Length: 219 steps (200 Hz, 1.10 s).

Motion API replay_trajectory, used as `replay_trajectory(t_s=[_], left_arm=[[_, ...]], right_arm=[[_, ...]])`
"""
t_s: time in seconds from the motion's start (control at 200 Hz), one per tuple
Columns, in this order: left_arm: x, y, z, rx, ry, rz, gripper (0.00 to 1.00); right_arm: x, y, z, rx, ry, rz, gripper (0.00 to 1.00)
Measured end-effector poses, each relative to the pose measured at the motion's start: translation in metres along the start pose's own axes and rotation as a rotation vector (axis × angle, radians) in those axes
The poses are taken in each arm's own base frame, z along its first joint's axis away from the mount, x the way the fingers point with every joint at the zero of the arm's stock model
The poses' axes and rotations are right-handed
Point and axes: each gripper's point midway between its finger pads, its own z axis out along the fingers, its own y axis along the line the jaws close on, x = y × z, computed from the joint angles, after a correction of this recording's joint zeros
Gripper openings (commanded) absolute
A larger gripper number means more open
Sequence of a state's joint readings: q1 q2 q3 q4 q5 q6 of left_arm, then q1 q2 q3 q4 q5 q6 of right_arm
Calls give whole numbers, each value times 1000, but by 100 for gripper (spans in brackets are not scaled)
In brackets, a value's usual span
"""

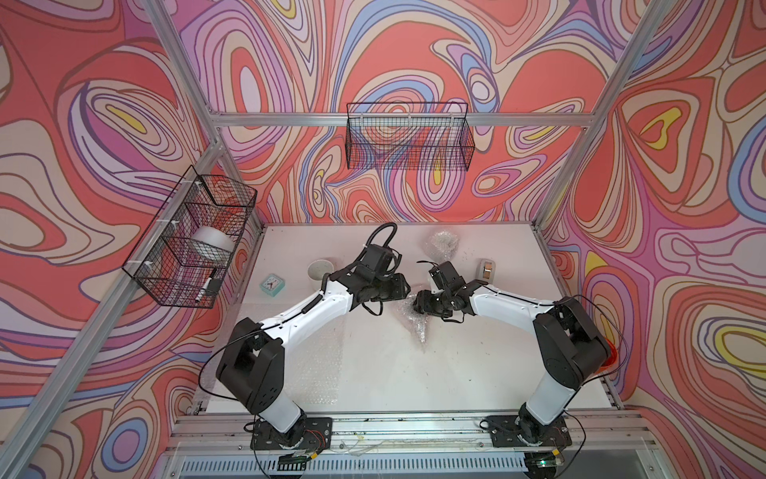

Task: Wrap mugs in bubble wrap
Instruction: Wrap the mug in bubble wrap.

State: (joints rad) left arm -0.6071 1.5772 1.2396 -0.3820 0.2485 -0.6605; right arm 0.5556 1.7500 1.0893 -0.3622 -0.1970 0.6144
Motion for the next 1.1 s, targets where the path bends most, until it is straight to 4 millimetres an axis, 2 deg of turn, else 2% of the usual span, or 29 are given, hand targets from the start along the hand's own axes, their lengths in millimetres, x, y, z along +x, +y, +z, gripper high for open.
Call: replay_trajectory(t_s=[0.105, 0.426, 0.611, 0.896, 1.097], left_arm=[[0, 16, 0, -48, 8, 3, 55], [41, 53, 31, -140, 156, -5, 56], [47, 51, 41, -127, 171, -2, 58], [55, 52, 62, -132, 195, -16, 69], [58, 58, 74, -149, 210, -46, 67]], right_arm=[[-1, 2, 4, -6, 12, -10, 60], [-1, 3, 6, -8, 21, -20, 59], [-1, 3, 6, -9, 24, -20, 59], [0, 3, 9, -8, 32, -19, 59], [1, 2, 11, -6, 39, -17, 59]])
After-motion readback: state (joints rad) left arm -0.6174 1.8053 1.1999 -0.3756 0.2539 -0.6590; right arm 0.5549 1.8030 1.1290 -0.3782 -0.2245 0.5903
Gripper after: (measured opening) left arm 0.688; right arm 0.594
